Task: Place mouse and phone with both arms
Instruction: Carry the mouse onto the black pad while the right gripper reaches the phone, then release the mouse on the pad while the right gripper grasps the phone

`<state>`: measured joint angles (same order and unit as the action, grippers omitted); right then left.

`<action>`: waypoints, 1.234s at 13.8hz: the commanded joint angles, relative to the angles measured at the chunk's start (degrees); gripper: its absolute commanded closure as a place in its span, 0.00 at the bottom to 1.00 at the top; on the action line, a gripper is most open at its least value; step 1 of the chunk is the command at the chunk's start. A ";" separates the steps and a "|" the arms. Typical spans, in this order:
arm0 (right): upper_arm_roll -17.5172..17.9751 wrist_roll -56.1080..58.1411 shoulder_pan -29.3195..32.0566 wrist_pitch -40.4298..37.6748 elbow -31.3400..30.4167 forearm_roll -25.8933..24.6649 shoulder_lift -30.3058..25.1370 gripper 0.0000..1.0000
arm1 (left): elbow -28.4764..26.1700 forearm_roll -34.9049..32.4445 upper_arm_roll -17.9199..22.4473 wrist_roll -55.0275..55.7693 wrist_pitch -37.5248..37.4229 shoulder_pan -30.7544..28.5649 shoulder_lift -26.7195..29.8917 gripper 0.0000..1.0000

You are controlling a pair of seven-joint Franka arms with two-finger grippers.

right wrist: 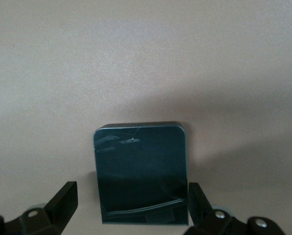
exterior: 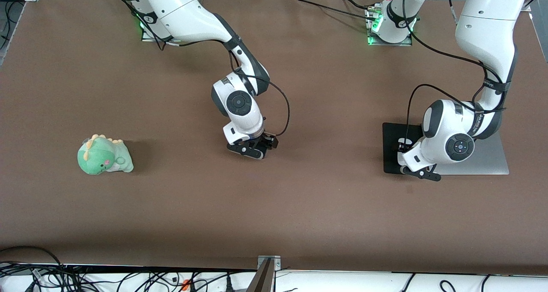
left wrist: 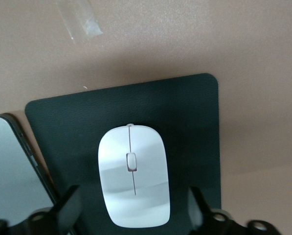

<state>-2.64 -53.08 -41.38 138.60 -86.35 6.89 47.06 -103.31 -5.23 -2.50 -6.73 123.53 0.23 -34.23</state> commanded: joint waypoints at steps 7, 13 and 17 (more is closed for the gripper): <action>-0.70 -0.62 -1.07 -0.17 0.57 -3.63 1.01 0.00 | 22.15 0.39 -2.69 -2.49 -27.69 0.56 11.02 0.00; -0.79 -0.62 -1.07 0.00 0.57 -3.63 1.71 0.00 | 21.34 0.57 -1.55 -1.27 -36.53 0.65 23.91 0.00; -0.79 -0.71 -1.16 1.41 0.57 -3.63 2.33 0.06 | 7.77 0.57 -1.37 2.08 -32.73 0.13 34.84 0.00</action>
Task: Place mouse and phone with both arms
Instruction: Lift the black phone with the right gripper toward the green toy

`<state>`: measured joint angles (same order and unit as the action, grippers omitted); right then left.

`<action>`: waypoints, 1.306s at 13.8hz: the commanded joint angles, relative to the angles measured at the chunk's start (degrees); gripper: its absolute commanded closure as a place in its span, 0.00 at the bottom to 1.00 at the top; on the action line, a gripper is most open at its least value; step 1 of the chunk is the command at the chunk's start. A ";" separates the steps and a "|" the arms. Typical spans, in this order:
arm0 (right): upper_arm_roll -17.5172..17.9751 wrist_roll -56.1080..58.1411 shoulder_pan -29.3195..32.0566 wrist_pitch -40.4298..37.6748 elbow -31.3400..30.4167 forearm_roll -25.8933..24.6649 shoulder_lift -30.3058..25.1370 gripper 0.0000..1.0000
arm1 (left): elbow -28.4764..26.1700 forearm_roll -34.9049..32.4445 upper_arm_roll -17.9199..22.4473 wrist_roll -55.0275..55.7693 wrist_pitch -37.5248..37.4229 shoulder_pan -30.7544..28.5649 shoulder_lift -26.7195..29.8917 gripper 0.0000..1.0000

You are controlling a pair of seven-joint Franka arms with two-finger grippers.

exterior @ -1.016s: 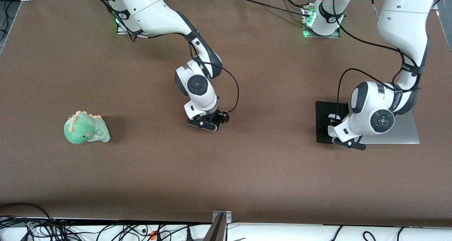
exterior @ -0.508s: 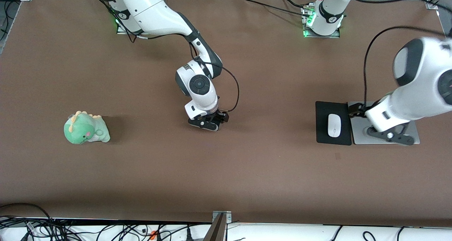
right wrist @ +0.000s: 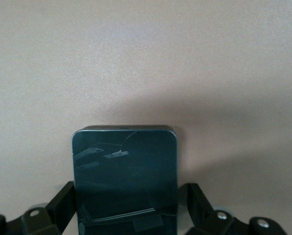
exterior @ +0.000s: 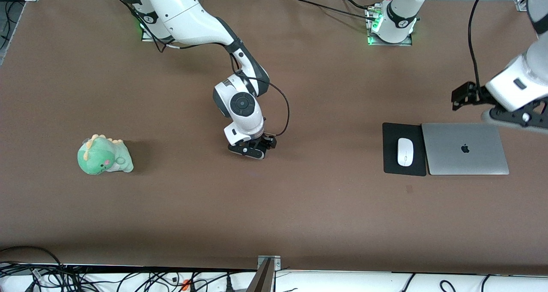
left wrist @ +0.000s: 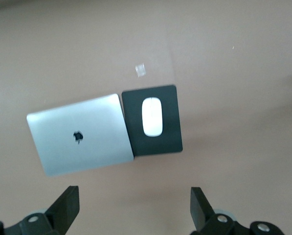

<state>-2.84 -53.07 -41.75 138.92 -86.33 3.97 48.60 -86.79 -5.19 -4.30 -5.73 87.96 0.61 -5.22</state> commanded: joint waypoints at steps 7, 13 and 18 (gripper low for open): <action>-0.85 9.62 3.23 -5.04 1.16 -0.63 -2.27 0.40 | -6.64 3.08 0.35 1.51 2.48 -0.34 4.69 0.00; -0.94 38.36 17.03 -19.03 -1.37 0.16 -10.00 0.40 | -3.82 2.38 -0.18 1.51 2.04 -0.34 3.02 0.00; -5.94 48.22 20.47 -12.30 -11.82 0.16 -13.18 0.39 | -3.82 2.38 -0.18 1.51 1.95 -0.25 3.02 0.00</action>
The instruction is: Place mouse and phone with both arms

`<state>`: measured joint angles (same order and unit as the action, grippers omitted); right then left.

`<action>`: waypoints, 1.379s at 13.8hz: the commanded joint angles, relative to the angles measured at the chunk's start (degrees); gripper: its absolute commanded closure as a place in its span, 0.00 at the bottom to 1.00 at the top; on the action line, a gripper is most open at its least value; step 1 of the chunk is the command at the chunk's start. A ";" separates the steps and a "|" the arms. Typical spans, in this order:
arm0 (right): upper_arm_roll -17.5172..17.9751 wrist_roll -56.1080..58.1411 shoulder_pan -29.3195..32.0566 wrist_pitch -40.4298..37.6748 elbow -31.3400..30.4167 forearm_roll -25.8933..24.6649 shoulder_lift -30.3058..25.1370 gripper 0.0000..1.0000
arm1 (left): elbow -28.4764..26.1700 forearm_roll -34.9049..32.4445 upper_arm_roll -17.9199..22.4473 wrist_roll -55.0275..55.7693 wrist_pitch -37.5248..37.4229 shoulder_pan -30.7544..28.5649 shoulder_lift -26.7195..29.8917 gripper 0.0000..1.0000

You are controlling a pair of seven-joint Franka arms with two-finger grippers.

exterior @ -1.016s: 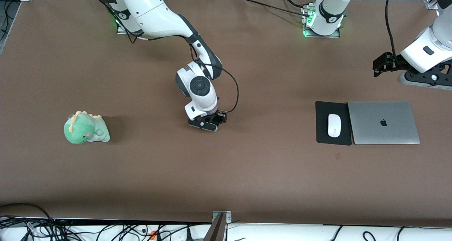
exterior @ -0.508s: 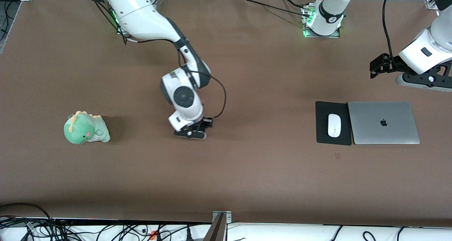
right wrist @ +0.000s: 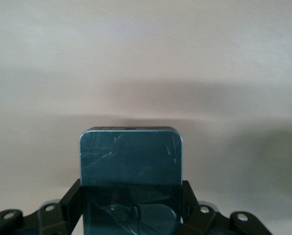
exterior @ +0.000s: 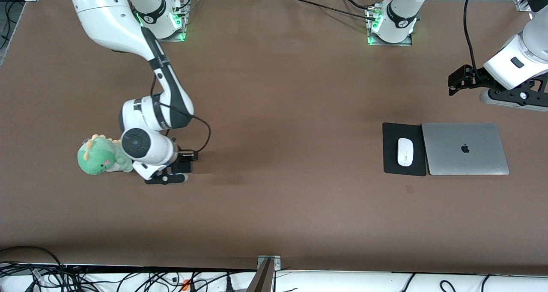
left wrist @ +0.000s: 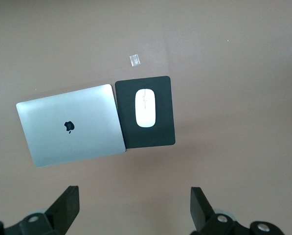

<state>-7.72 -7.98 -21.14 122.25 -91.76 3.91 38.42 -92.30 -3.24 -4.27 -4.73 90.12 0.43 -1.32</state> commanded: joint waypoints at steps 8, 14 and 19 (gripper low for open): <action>-1.33 9.92 4.44 14.51 -11.95 1.45 -1.51 0.03 | 1.69 0.52 -0.21 0.51 -1.08 -0.08 -0.88 0.00; -0.81 6.86 3.83 9.17 -10.99 2.42 -7.03 0.00 | 1.77 0.78 -0.21 0.33 -1.00 -0.08 -0.88 0.00; 0.25 5.00 2.60 -3.64 -10.90 2.33 -20.54 0.00 | 3.97 0.96 0.14 0.51 -1.00 0.01 -2.37 0.00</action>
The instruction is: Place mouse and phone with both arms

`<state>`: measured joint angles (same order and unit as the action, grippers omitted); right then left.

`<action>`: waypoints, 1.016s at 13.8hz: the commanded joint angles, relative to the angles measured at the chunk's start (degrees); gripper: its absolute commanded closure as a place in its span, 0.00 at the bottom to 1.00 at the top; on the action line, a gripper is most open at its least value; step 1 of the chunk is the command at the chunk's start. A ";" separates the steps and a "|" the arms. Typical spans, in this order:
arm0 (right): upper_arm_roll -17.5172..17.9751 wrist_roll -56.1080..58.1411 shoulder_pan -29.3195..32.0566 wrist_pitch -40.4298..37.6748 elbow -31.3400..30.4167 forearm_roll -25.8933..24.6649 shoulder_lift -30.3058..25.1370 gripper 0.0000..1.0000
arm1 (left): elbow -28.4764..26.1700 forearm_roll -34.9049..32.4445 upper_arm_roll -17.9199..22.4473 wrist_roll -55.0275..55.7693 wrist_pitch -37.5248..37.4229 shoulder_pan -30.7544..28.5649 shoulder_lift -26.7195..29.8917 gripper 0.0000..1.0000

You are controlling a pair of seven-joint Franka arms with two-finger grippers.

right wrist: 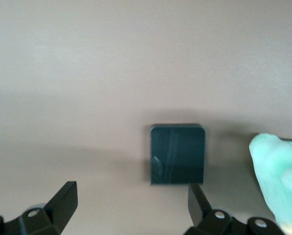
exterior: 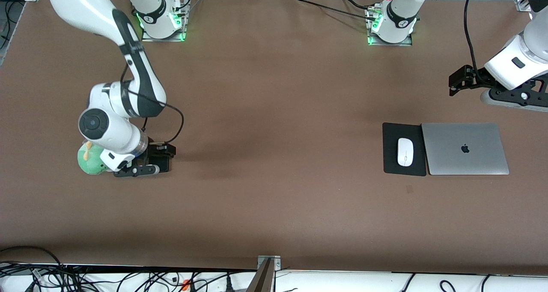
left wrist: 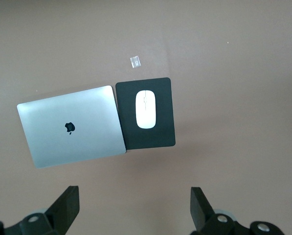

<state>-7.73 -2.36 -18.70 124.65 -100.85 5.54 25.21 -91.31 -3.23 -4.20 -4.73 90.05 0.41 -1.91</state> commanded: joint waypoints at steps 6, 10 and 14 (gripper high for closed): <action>-3.51 -2.04 0.33 -26.10 -1.81 0.53 -27.83 0.00 | 2.97 0.68 0.07 0.59 -0.93 -0.06 -1.87 0.00; -3.70 -1.42 0.59 -27.89 -1.81 -0.52 -29.78 0.00 | 2.97 0.68 0.07 0.59 -0.93 -0.06 -1.87 0.00; 7.07 -1.25 13.38 -28.15 1.43 -1.49 -27.33 0.00 | 2.97 0.68 0.07 0.59 -0.93 -0.06 -1.87 0.00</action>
<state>-7.51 -3.93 -13.38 96.94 -101.93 4.60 -3.52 -90.18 -3.23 -4.15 -4.66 90.05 0.41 -2.92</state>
